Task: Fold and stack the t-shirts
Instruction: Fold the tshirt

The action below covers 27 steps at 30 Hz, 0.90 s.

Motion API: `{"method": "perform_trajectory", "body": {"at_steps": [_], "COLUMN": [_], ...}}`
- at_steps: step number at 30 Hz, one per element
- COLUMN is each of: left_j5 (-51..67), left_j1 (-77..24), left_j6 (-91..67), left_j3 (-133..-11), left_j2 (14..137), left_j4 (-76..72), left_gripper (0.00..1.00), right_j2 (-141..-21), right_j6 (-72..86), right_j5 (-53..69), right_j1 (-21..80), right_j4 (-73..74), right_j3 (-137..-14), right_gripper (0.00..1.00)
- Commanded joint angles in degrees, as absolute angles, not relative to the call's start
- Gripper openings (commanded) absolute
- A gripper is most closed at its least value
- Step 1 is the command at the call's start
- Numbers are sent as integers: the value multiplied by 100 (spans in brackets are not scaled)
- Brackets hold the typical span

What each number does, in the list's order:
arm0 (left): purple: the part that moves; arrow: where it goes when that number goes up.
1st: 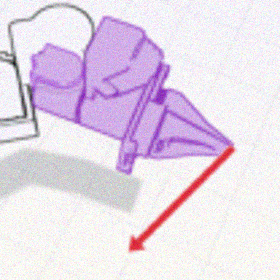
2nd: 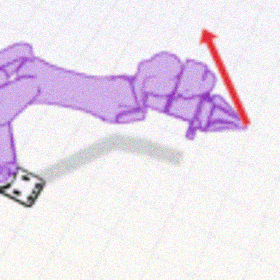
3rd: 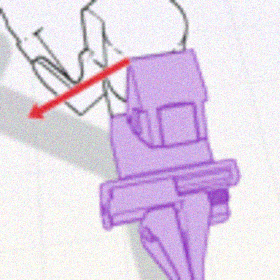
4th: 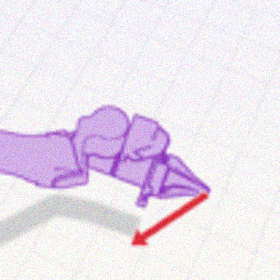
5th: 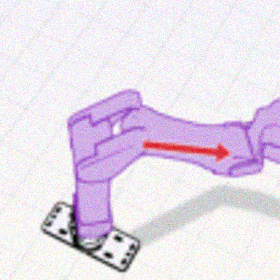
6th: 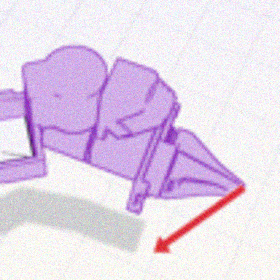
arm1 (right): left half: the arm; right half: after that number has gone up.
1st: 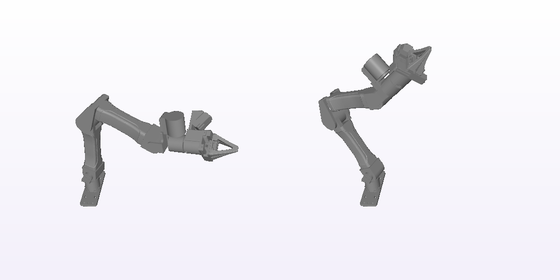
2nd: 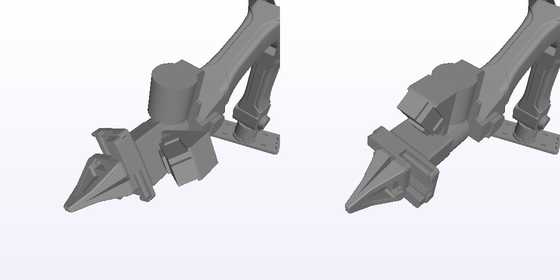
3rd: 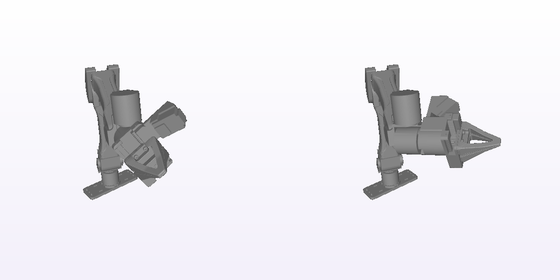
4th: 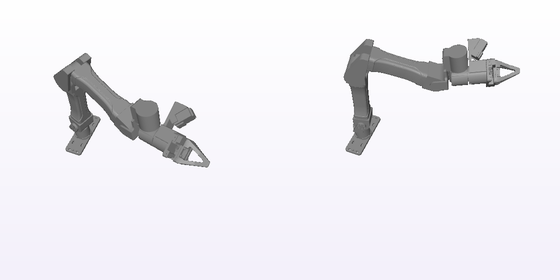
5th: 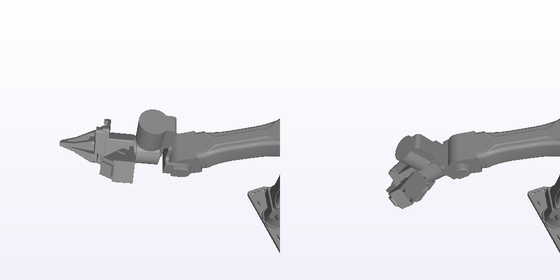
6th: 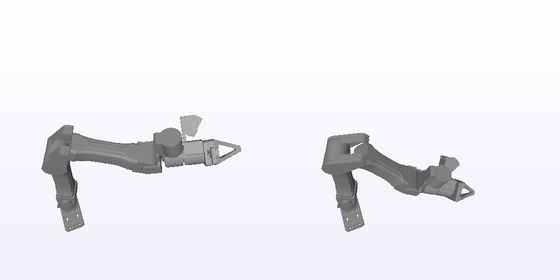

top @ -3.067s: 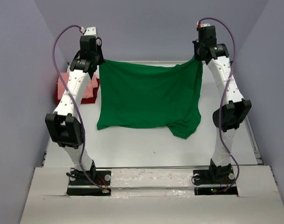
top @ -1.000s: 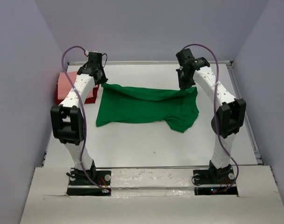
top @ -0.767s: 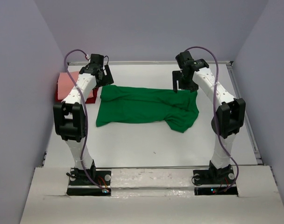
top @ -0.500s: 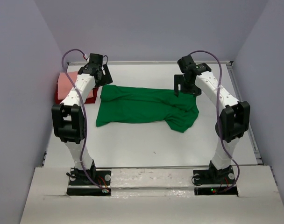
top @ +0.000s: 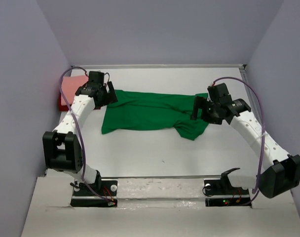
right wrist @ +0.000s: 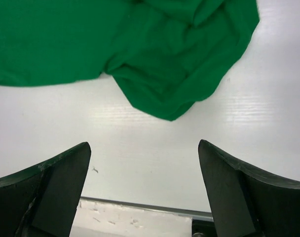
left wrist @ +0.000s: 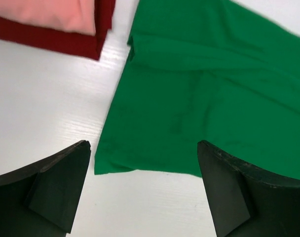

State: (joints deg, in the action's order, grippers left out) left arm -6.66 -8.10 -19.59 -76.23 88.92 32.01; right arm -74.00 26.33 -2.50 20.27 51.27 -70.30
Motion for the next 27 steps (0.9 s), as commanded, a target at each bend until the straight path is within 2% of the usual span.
{"method": "perform_trajectory", "body": {"at_steps": [1, 9, 18, 27], "left_j5": [165, 580, 159, 325], "left_j1": [-747, -467, -272, -272], "left_j6": [-1872, -1951, -1986, -2092], "left_j3": [-6725, -5775, -5932, -5775], "left_j2": [8640, 8551, 8631, 8877], "left_j4": [2892, 2391, 2601, 2382], "left_gripper": [99, 99, 99, 99], "right_j2": [-7076, -6891, -6873, -7400], "right_j6": [3084, 3471, 4200, 3982], "right_j5": [702, 1159, 2188, 1573], "right_j1": [2039, 2039, 1679, 1574], "right_j4": [4343, 3683, 2594, 2505], "right_j3": [-6163, -5170, -4237, -4052], "right_gripper": [95, 94, 94, 94]}}
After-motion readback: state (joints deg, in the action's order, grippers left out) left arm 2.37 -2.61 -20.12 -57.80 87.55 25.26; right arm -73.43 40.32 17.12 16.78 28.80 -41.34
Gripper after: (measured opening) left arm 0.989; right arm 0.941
